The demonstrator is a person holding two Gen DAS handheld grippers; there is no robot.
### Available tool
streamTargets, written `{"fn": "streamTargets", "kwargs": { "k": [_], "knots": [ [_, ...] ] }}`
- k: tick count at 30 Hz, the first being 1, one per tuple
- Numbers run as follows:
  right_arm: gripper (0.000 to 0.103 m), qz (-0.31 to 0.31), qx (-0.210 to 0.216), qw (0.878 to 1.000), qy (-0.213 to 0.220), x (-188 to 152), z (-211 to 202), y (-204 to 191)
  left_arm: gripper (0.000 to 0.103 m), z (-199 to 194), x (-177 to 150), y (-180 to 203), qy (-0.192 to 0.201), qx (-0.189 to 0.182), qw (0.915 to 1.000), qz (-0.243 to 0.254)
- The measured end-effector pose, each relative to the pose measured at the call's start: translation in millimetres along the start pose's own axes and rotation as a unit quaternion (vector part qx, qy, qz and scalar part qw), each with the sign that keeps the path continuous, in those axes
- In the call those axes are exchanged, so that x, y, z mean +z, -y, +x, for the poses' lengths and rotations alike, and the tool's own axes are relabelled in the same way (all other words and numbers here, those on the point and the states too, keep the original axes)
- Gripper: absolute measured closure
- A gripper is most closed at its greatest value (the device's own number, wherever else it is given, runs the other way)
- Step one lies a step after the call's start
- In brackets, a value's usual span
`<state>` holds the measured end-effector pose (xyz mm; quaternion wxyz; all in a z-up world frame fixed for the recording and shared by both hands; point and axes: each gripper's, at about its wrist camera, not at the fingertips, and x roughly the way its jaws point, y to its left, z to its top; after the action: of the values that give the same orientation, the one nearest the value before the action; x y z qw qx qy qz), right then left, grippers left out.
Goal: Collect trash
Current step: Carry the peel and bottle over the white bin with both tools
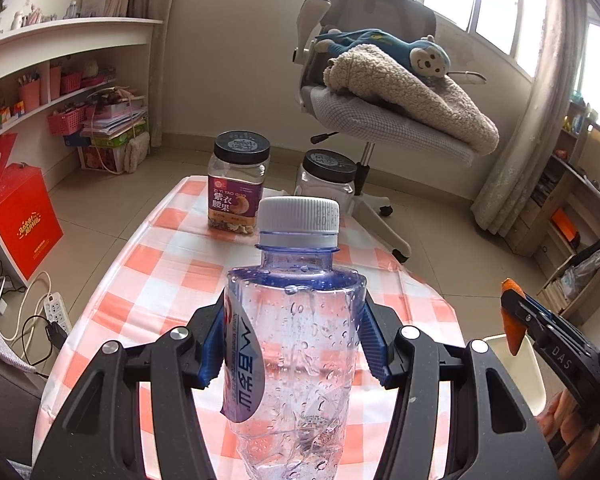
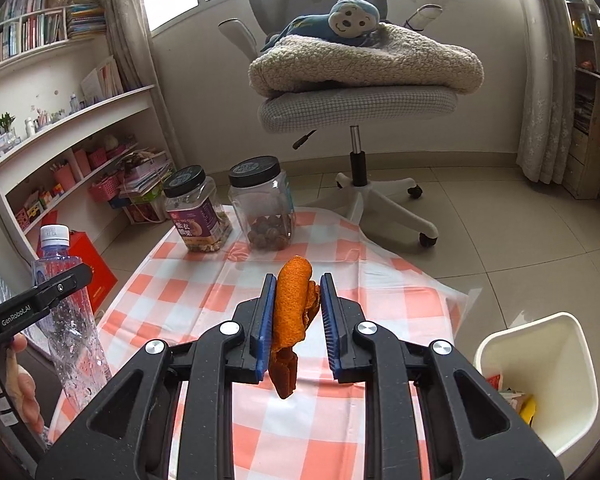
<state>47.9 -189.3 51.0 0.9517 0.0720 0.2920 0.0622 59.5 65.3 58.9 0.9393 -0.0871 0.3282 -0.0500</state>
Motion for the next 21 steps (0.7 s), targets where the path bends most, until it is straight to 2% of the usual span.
{"fn": "streamTargets", "kwargs": {
  "k": [5, 12, 21],
  "knots": [
    [0.082, 0.023, -0.032, 0.999, 0.009, -4, -20, 35, 0.048, 4, -4, 30, -0.003, -0.021, 0.9997, 0.016],
    [0.082, 0.031, -0.103, 0.994, 0.019, -13, -44, 78, 0.048, 10, -10, 74, -0.010, -0.054, 0.9977, 0.040],
    [0.082, 0.057, -0.210, 0.976, -0.010, -30, -60, 139, 0.048, 17, -19, 134, -0.028, -0.112, 0.9913, 0.064]
  ]
}}
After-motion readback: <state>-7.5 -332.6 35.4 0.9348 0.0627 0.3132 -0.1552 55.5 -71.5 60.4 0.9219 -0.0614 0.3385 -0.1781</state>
